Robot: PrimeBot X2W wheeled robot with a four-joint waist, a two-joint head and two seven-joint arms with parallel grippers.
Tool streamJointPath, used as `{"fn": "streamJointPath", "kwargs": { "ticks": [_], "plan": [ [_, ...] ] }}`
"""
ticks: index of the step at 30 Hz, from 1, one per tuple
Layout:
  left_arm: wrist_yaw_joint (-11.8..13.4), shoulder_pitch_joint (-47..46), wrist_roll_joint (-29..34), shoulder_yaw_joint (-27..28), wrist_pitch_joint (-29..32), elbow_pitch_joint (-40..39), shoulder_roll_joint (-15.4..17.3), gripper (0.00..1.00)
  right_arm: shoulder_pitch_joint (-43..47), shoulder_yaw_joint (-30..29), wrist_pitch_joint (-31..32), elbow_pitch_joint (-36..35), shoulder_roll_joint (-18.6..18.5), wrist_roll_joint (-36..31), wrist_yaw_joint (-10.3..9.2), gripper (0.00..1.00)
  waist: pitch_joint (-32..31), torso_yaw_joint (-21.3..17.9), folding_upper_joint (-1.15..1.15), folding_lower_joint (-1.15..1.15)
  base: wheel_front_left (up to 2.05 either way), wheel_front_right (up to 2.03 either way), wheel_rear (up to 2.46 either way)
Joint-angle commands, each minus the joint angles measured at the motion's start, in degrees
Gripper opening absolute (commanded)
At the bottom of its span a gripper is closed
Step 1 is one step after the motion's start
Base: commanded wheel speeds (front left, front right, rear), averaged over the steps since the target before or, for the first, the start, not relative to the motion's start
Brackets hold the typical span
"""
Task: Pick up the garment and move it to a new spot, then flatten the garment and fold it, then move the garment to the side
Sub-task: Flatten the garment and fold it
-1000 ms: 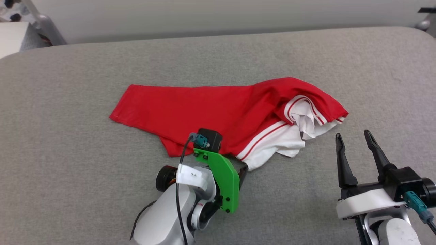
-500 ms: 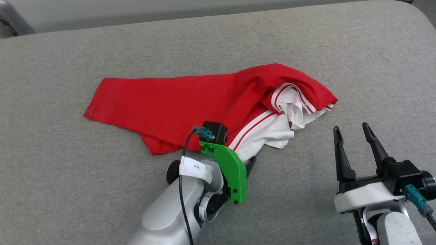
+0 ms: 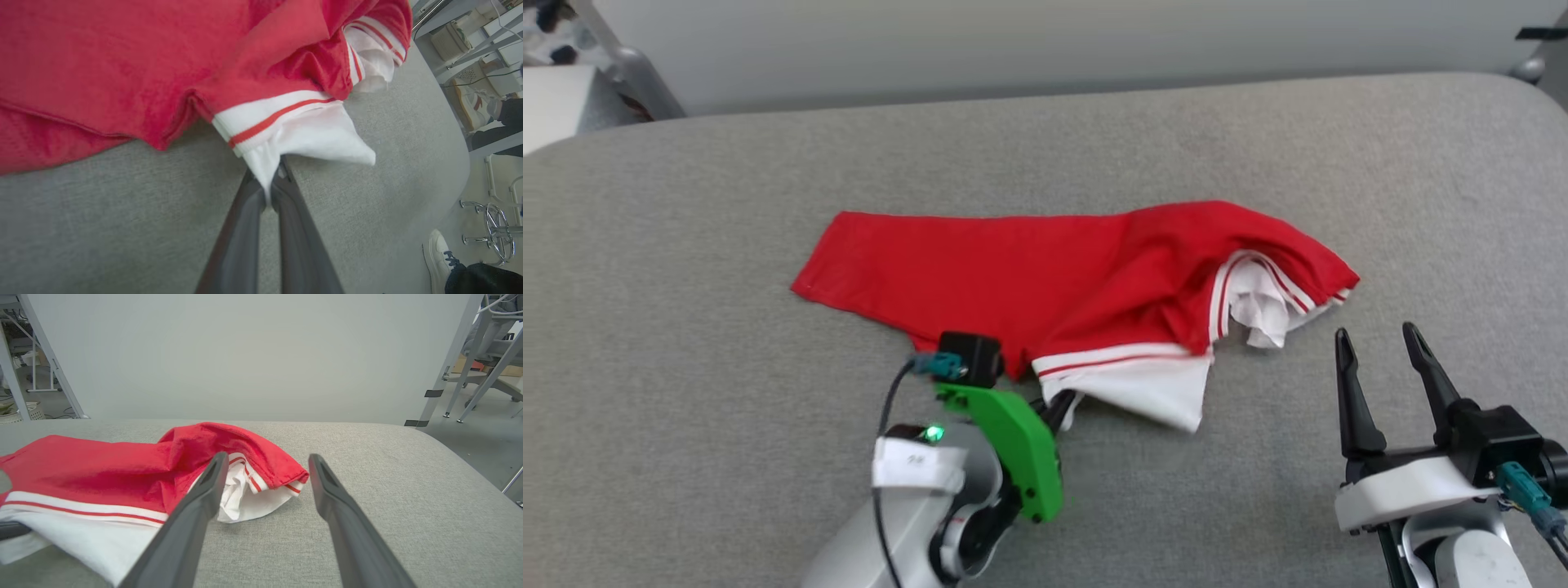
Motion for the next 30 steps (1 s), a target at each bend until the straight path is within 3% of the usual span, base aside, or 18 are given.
{"fn": "streamJointPath", "kwargs": {
  "ticks": [1,5,12,20,25,30],
  "plan": [
    [0.45,2.00,-0.79,0.63,-0.18,-1.94,1.62,0.00,0.95,-0.05,-0.28,0.29,0.00,0.41,-0.04,1.00,-4.06,3.42,0.00,0.00,0.00,0.00,0.00],
    [2.08,6.76,-1.78,2.67,0.61,-9.89,6.56,0.00,2.41,-0.22,-0.28,0.66,0.00,0.74,-0.04,1.00,-6.86,5.79,0.00,0.00,0.00,0.00,0.00],
    [7.10,12.16,-2.49,8.75,5.83,-22.39,19.23,0.00,3.89,-0.35,-0.28,1.05,0.00,1.07,-0.04,1.00,-9.46,8.78,0.00,0.00,0.00,0.00,0.00],
    [8.79,12.89,-4.81,12.19,16.25,-23.67,30.12,0.00,3.35,0.64,-0.28,1.16,0.00,0.99,-0.04,1.00,-8.09,8.79,0.00,0.00,0.00,0.00,0.00],
    [7.60,10.26,-4.39,11.10,19.68,-17.96,31.91,0.00,1.93,1.44,-0.28,1.25,0.00,0.26,-0.04,1.00,-5.12,7.31,0.00,0.00,0.00,0.00,0.00],
    [5.69,5.85,-2.38,10.04,17.92,-11.86,30.61,0.00,0.42,1.23,-0.28,0.81,0.00,-0.61,-0.04,1.00,-1.50,6.00,0.00,0.00,0.00,0.00,0.00]
  ]
}}
